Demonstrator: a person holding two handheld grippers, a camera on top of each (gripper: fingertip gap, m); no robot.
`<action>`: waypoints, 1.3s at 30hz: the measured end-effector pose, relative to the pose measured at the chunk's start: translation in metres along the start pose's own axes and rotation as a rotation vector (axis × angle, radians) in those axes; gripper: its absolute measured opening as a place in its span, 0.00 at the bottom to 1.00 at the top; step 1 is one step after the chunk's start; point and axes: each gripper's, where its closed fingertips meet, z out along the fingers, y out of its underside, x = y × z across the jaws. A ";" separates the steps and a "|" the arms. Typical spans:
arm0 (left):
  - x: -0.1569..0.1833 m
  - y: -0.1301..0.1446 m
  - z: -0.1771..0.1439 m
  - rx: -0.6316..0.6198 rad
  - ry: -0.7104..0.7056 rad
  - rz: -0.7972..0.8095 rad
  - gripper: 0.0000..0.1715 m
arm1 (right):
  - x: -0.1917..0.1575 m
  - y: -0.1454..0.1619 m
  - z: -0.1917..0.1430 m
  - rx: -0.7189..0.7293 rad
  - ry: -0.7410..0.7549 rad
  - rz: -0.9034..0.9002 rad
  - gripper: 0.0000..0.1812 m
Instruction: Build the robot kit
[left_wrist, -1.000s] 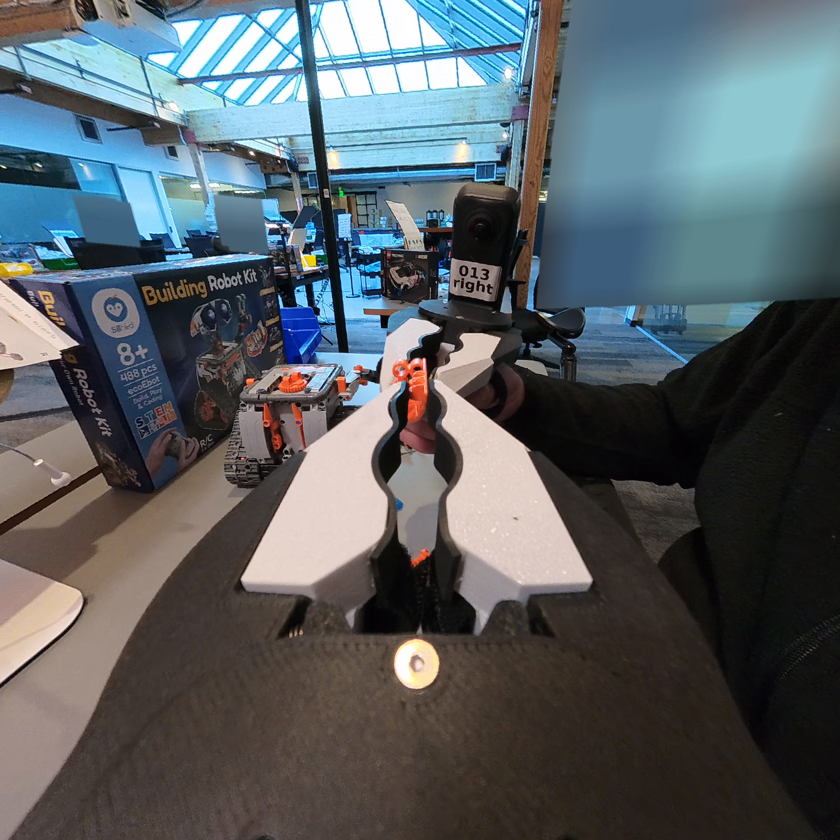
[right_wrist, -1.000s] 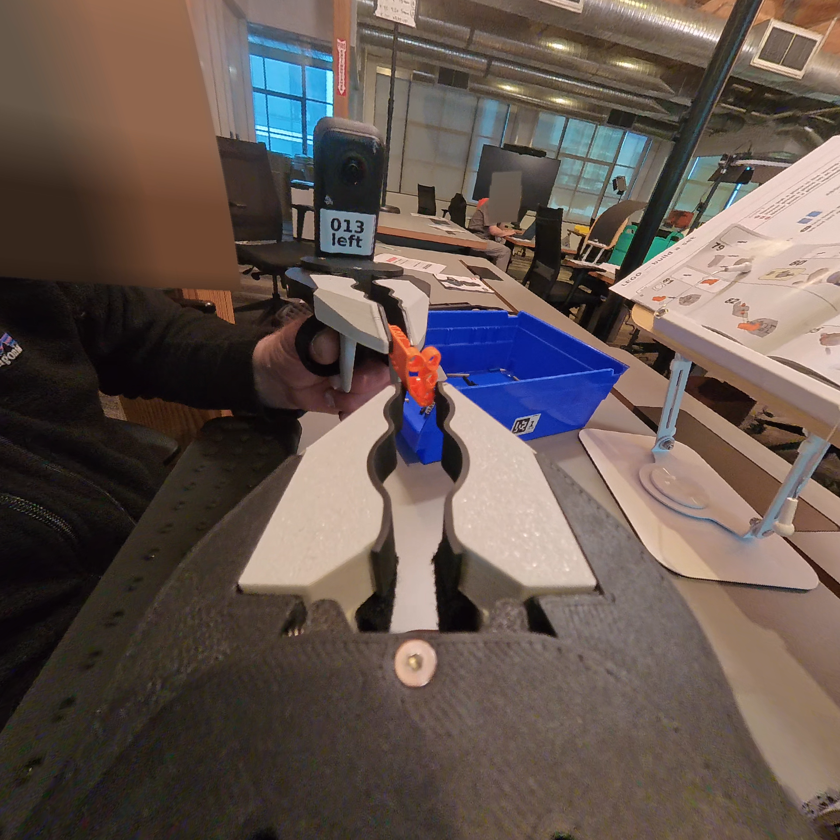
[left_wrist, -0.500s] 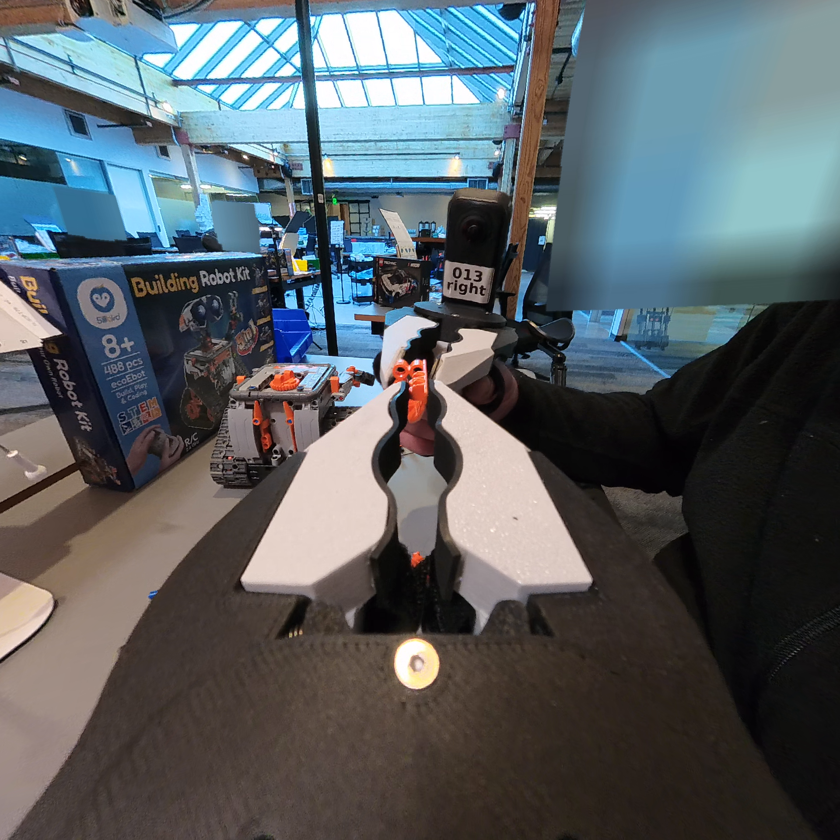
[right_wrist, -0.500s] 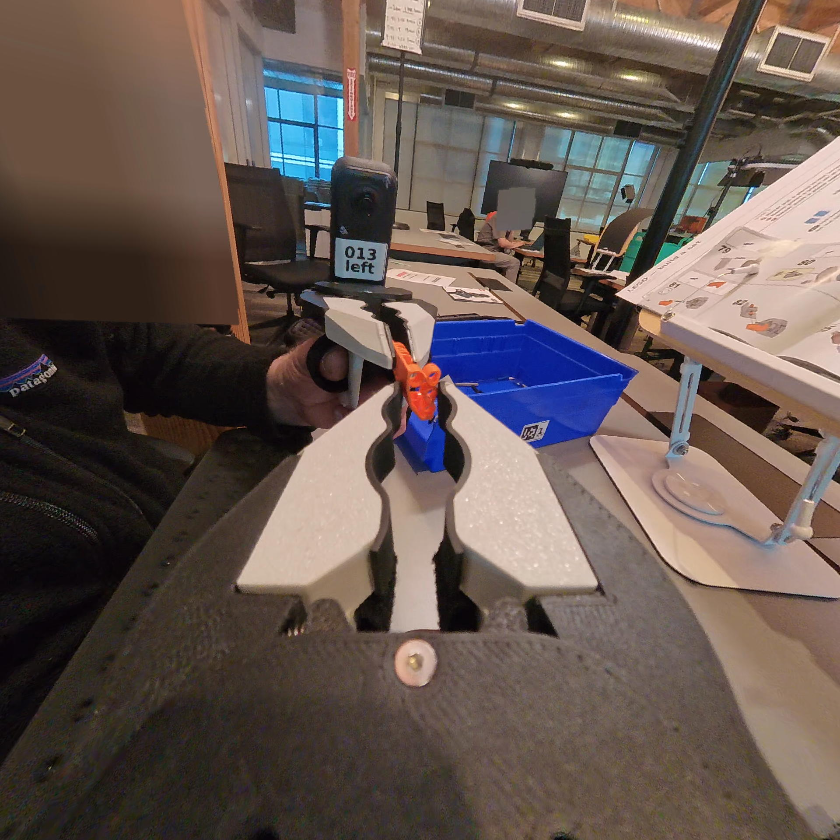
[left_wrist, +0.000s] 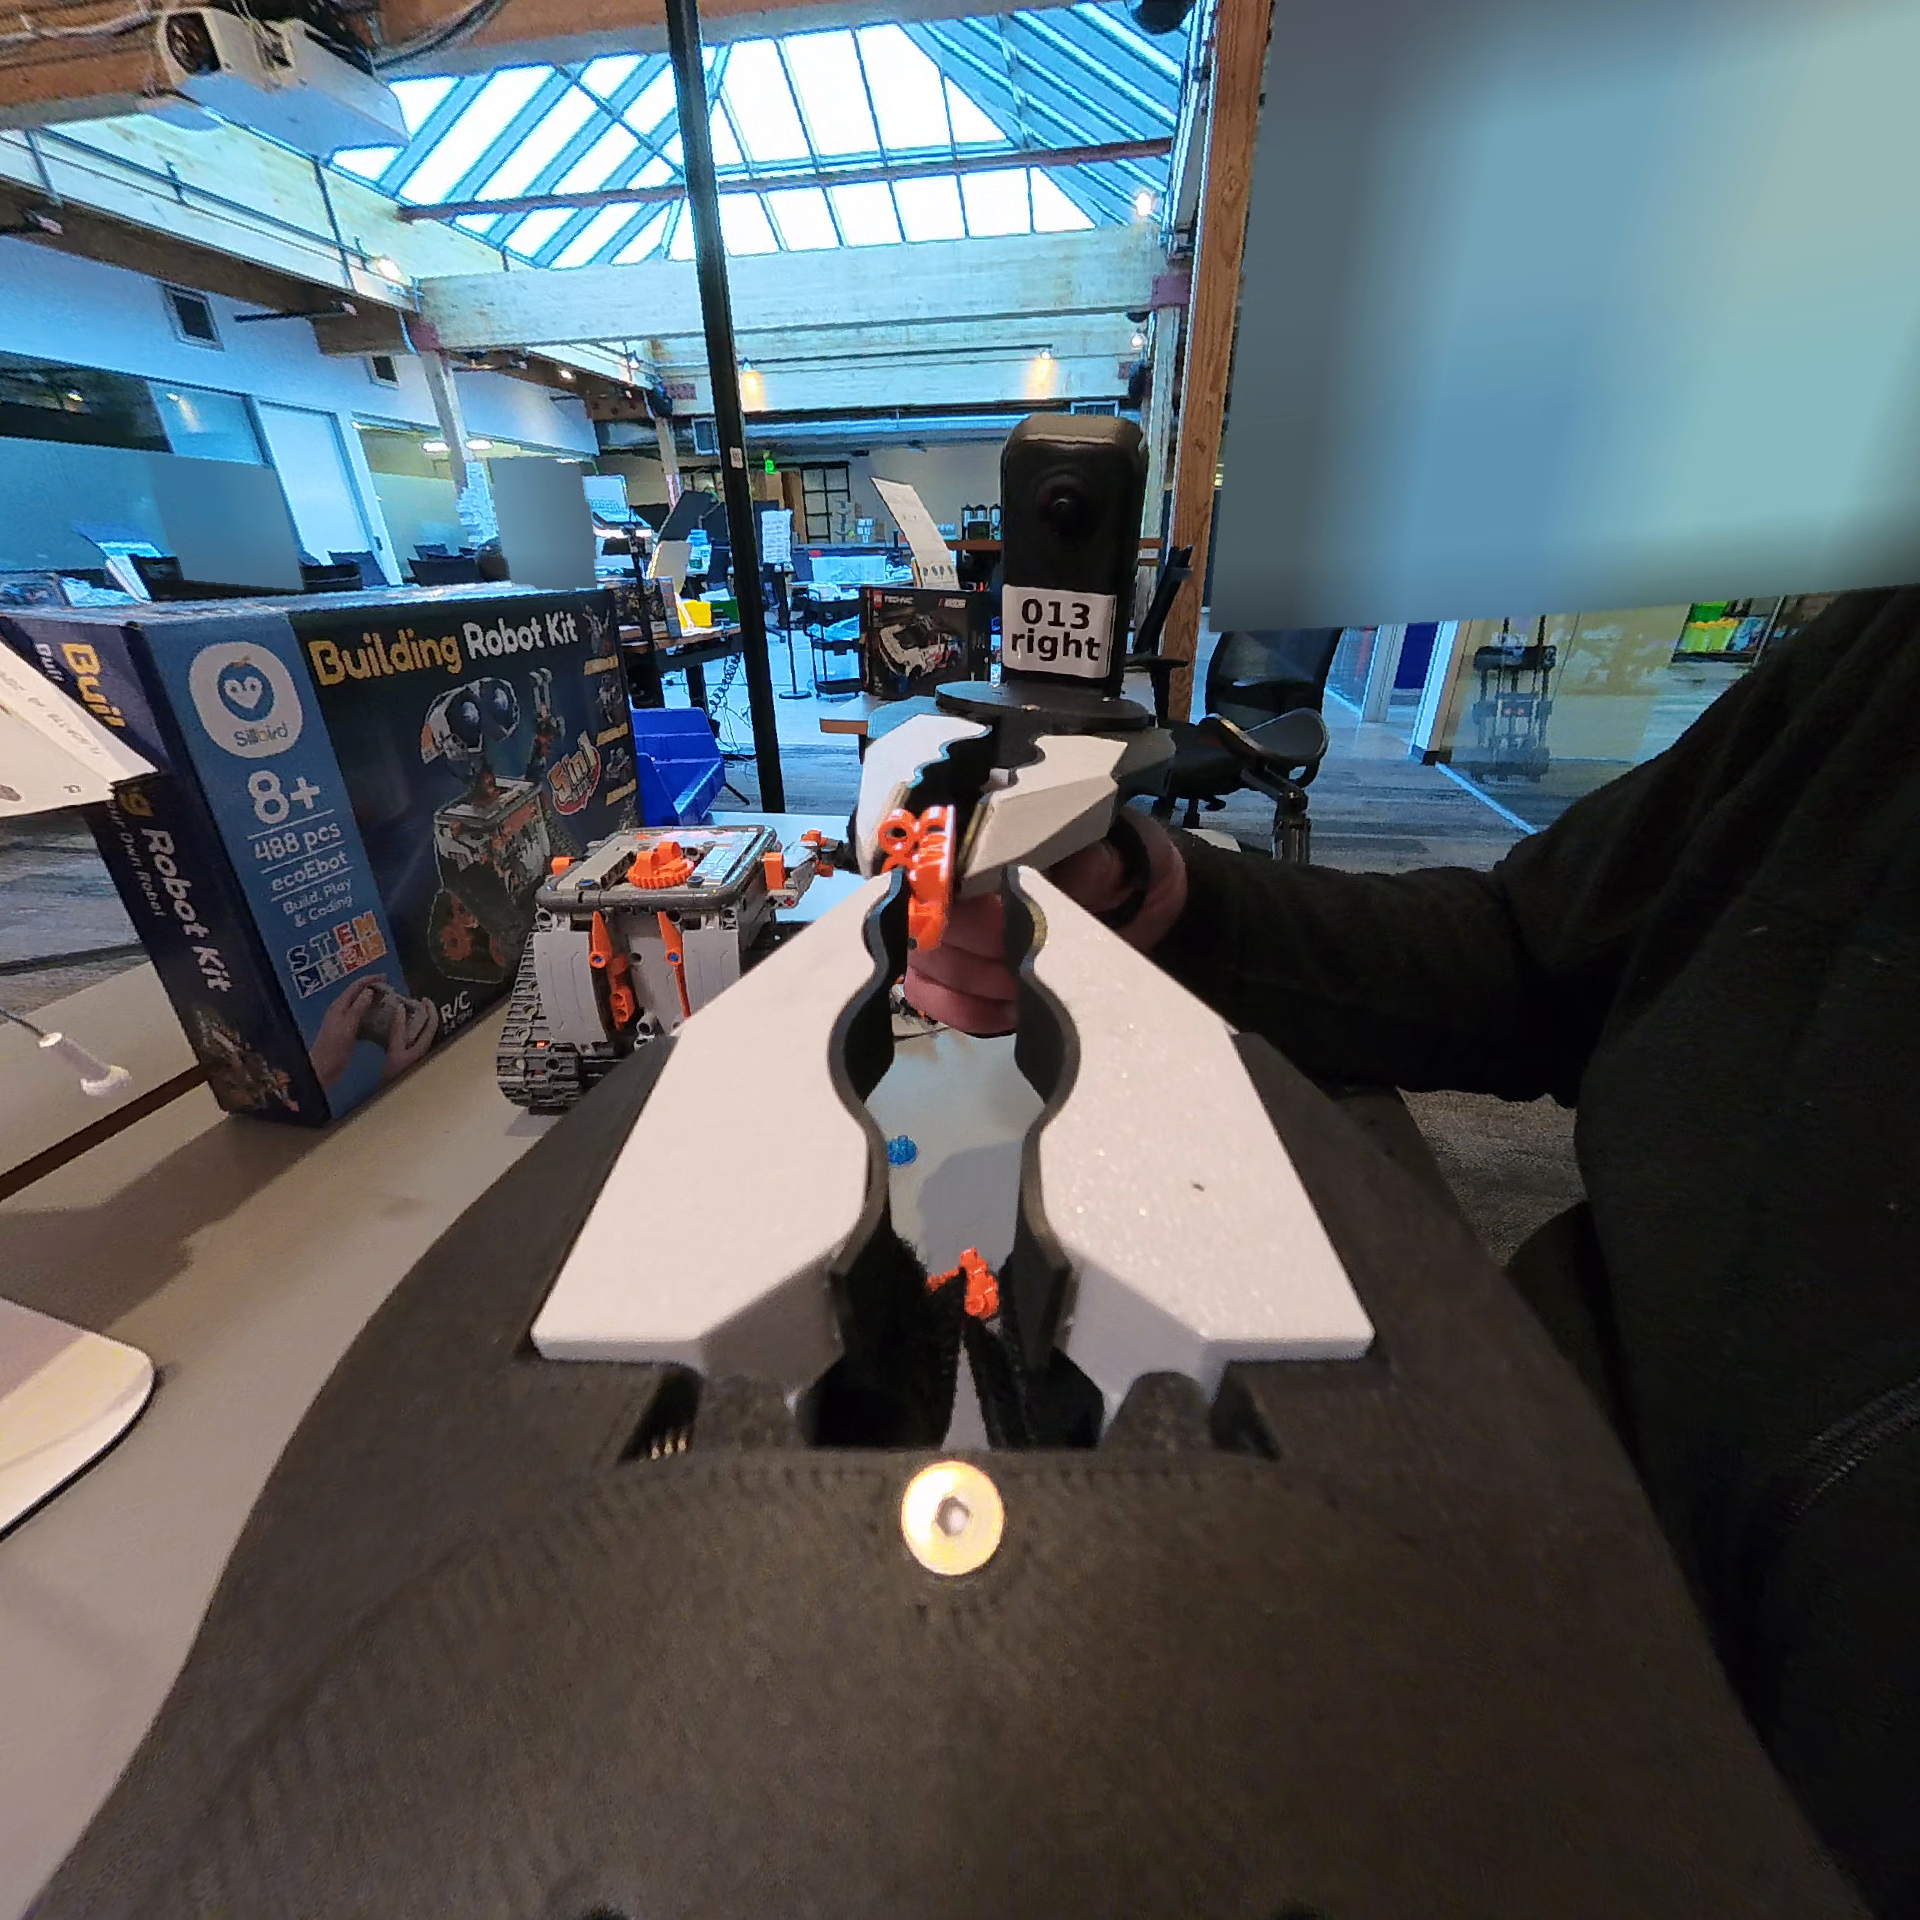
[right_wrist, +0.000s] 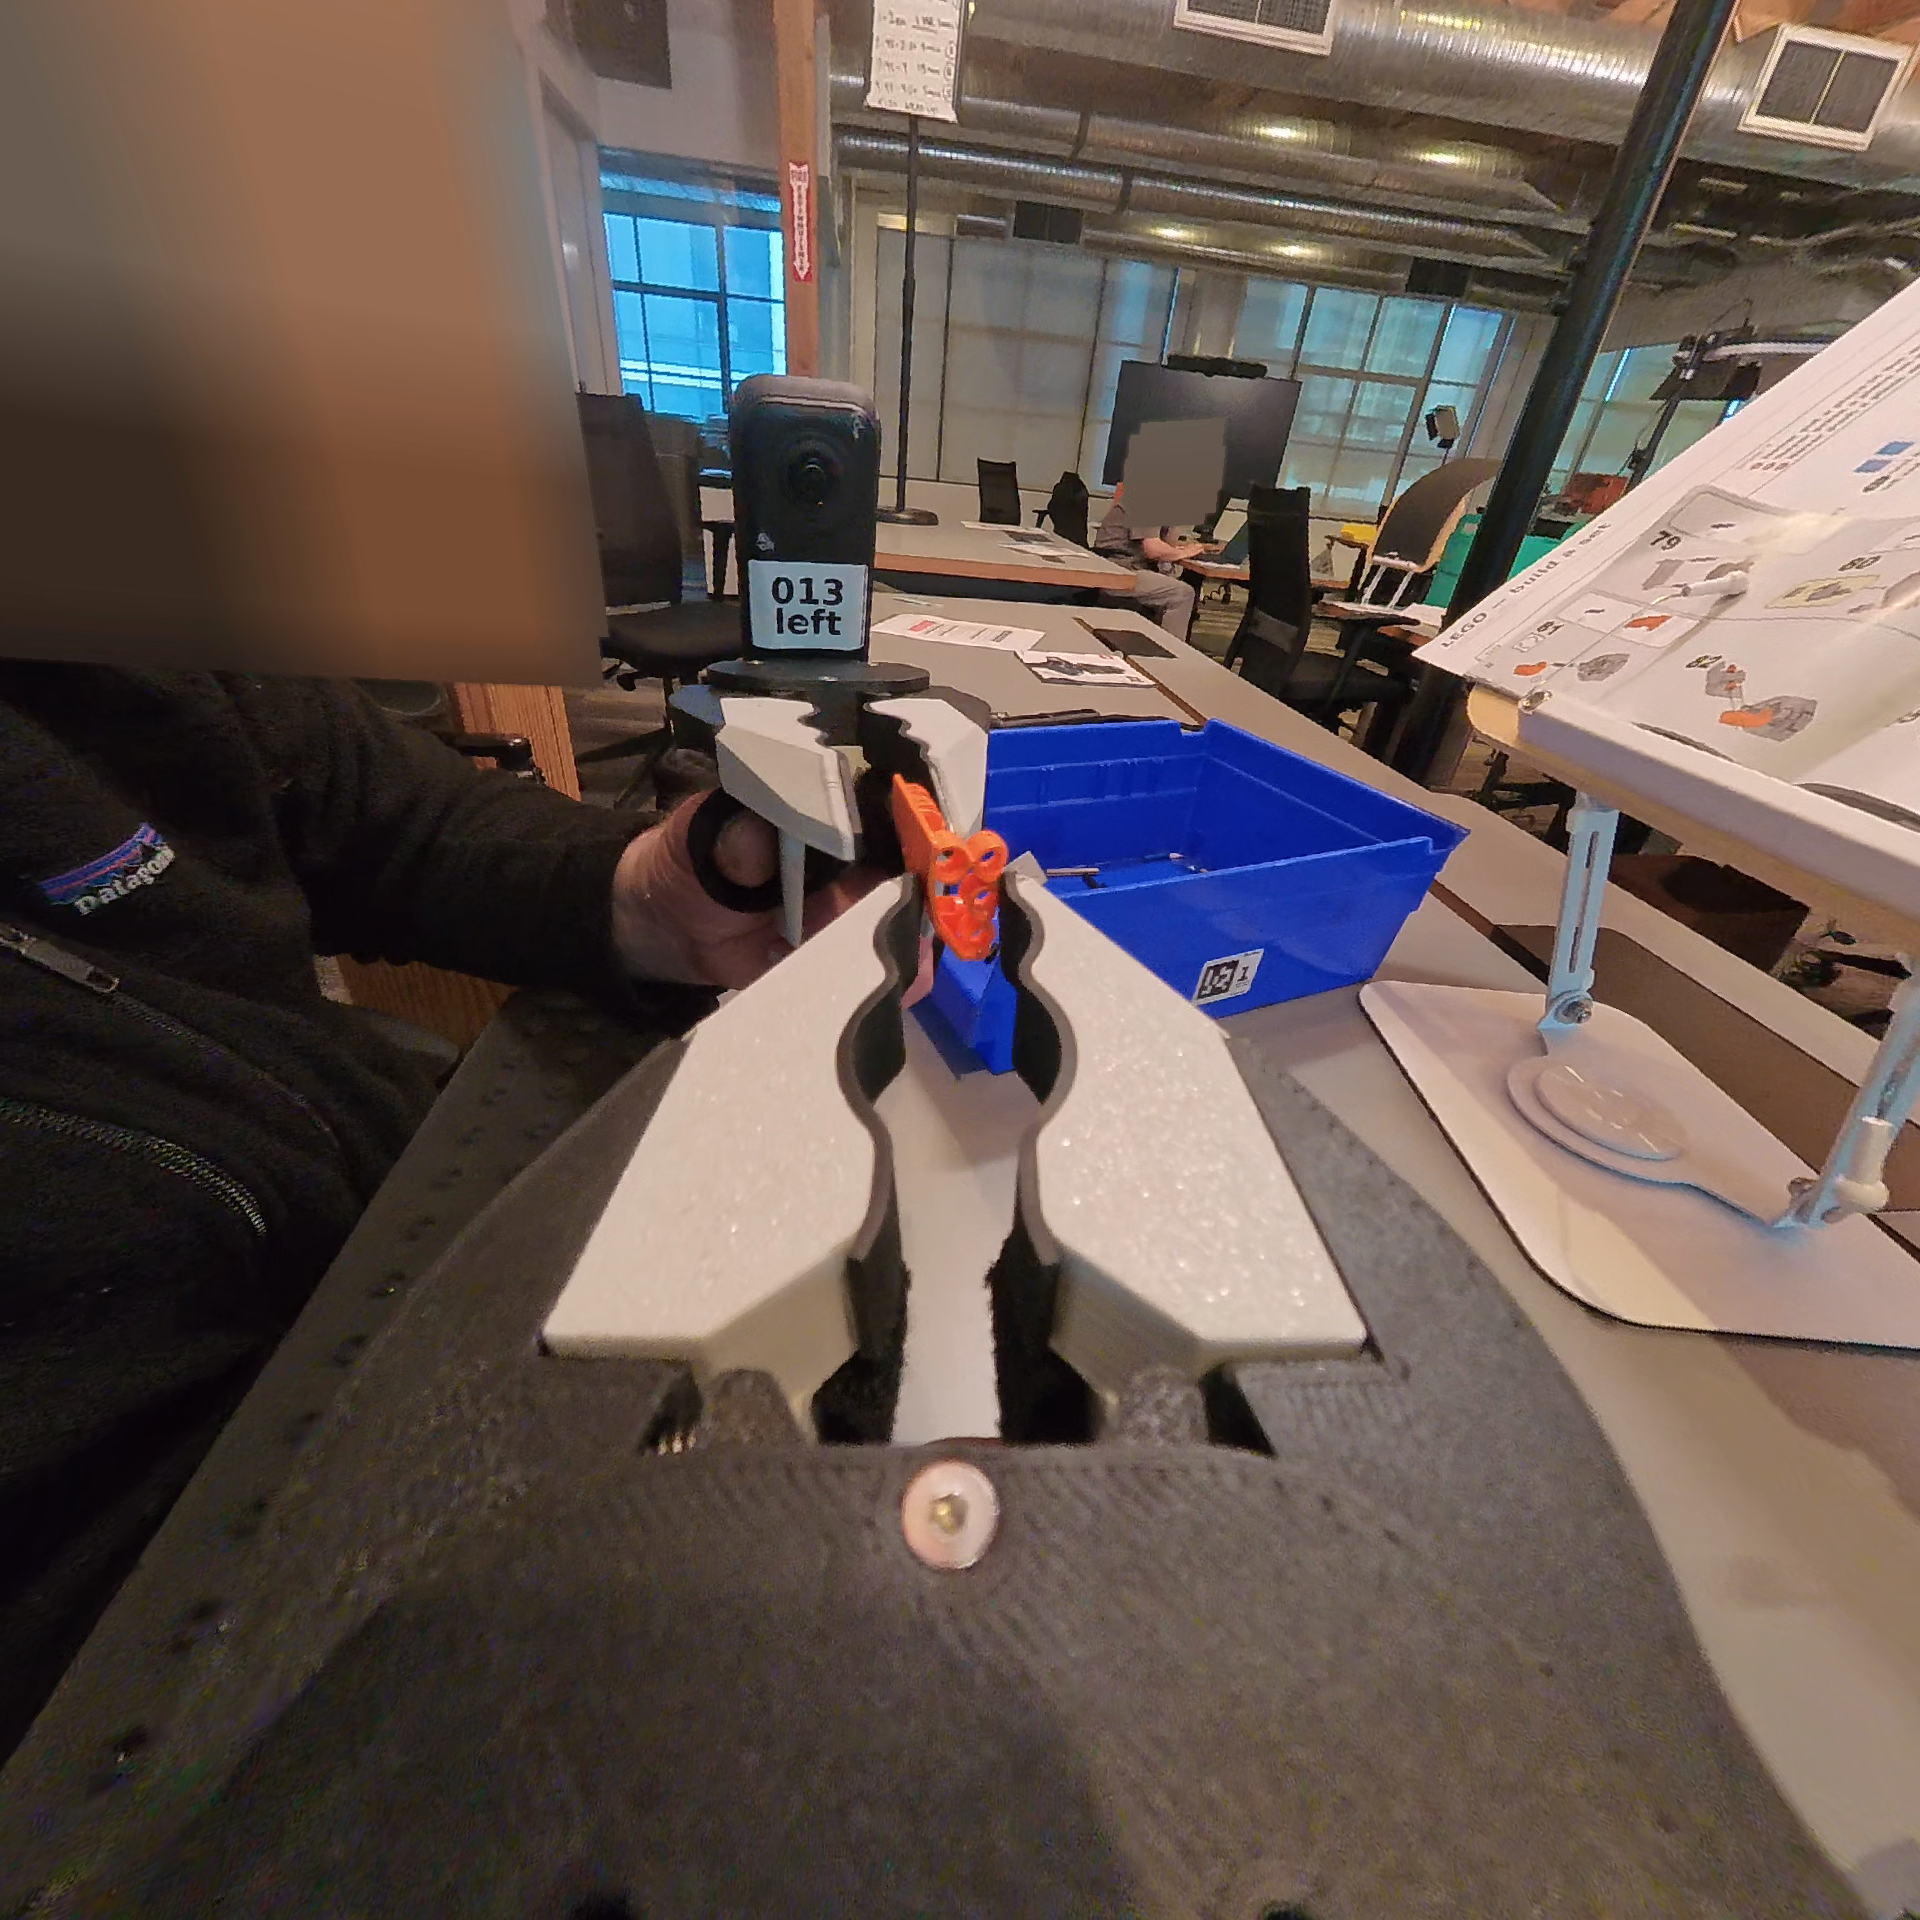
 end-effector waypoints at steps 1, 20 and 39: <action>0.000 0.001 0.000 -0.004 0.000 -0.001 0.08 | -0.001 0.001 0.001 -0.001 -0.004 0.001 0.07; -0.007 0.010 0.000 -0.004 -0.017 -0.044 0.03 | 0.002 0.009 0.004 -0.020 -0.009 0.025 0.07; -0.008 0.006 -0.001 0.028 0.005 -0.085 0.03 | 0.002 0.006 0.001 0.014 -0.037 0.064 0.05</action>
